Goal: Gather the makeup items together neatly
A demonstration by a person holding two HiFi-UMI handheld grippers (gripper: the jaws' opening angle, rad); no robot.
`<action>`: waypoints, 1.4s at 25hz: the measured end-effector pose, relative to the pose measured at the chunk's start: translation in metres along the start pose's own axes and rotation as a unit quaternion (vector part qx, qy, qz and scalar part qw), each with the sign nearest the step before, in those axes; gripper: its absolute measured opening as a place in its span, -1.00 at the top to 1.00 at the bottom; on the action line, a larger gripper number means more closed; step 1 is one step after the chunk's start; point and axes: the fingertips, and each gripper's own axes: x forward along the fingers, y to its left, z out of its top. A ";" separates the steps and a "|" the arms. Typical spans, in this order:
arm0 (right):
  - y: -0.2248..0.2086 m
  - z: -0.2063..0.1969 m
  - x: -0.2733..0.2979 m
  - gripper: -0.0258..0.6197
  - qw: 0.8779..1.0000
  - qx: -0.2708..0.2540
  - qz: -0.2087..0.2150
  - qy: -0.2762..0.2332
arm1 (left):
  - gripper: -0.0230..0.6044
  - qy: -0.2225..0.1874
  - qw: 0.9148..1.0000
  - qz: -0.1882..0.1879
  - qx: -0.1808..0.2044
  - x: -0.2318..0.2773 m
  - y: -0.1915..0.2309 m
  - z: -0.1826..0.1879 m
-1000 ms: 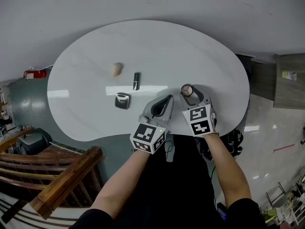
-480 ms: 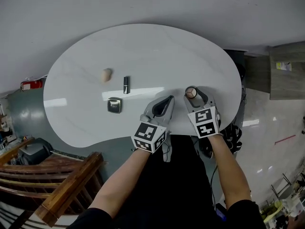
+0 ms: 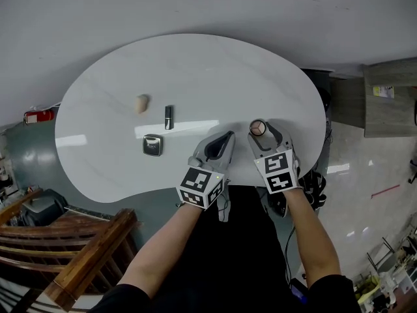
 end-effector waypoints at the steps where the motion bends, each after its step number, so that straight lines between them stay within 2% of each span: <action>1: 0.000 0.004 -0.004 0.18 1.000 -0.003 -0.003 -0.004 | 0.90 -0.001 1.000 0.001 -0.001 -0.001 0.000 0.000; 9: 0.023 0.053 -0.024 0.21 0.997 -0.035 -0.017 -0.063 | 0.90 -0.016 1.000 0.018 0.000 -0.020 0.012 0.007; 15: 0.065 0.079 -0.018 0.32 0.995 -0.057 0.009 -0.084 | 0.90 -0.036 0.998 0.048 -0.005 -0.053 0.033 0.014; 23: 0.136 0.116 0.007 0.34 0.988 -0.105 0.058 -0.094 | 0.90 -0.067 0.992 0.109 -0.023 -0.110 0.085 0.020; 28: 0.182 0.143 0.030 0.36 0.978 -0.152 0.093 -0.104 | 0.90 -0.085 0.985 0.144 -0.035 -0.142 0.119 0.024; 35: 0.224 0.180 0.068 0.37 0.955 -0.254 0.115 -0.106 | 0.90 -0.107 0.973 0.194 -0.065 -0.168 0.175 0.028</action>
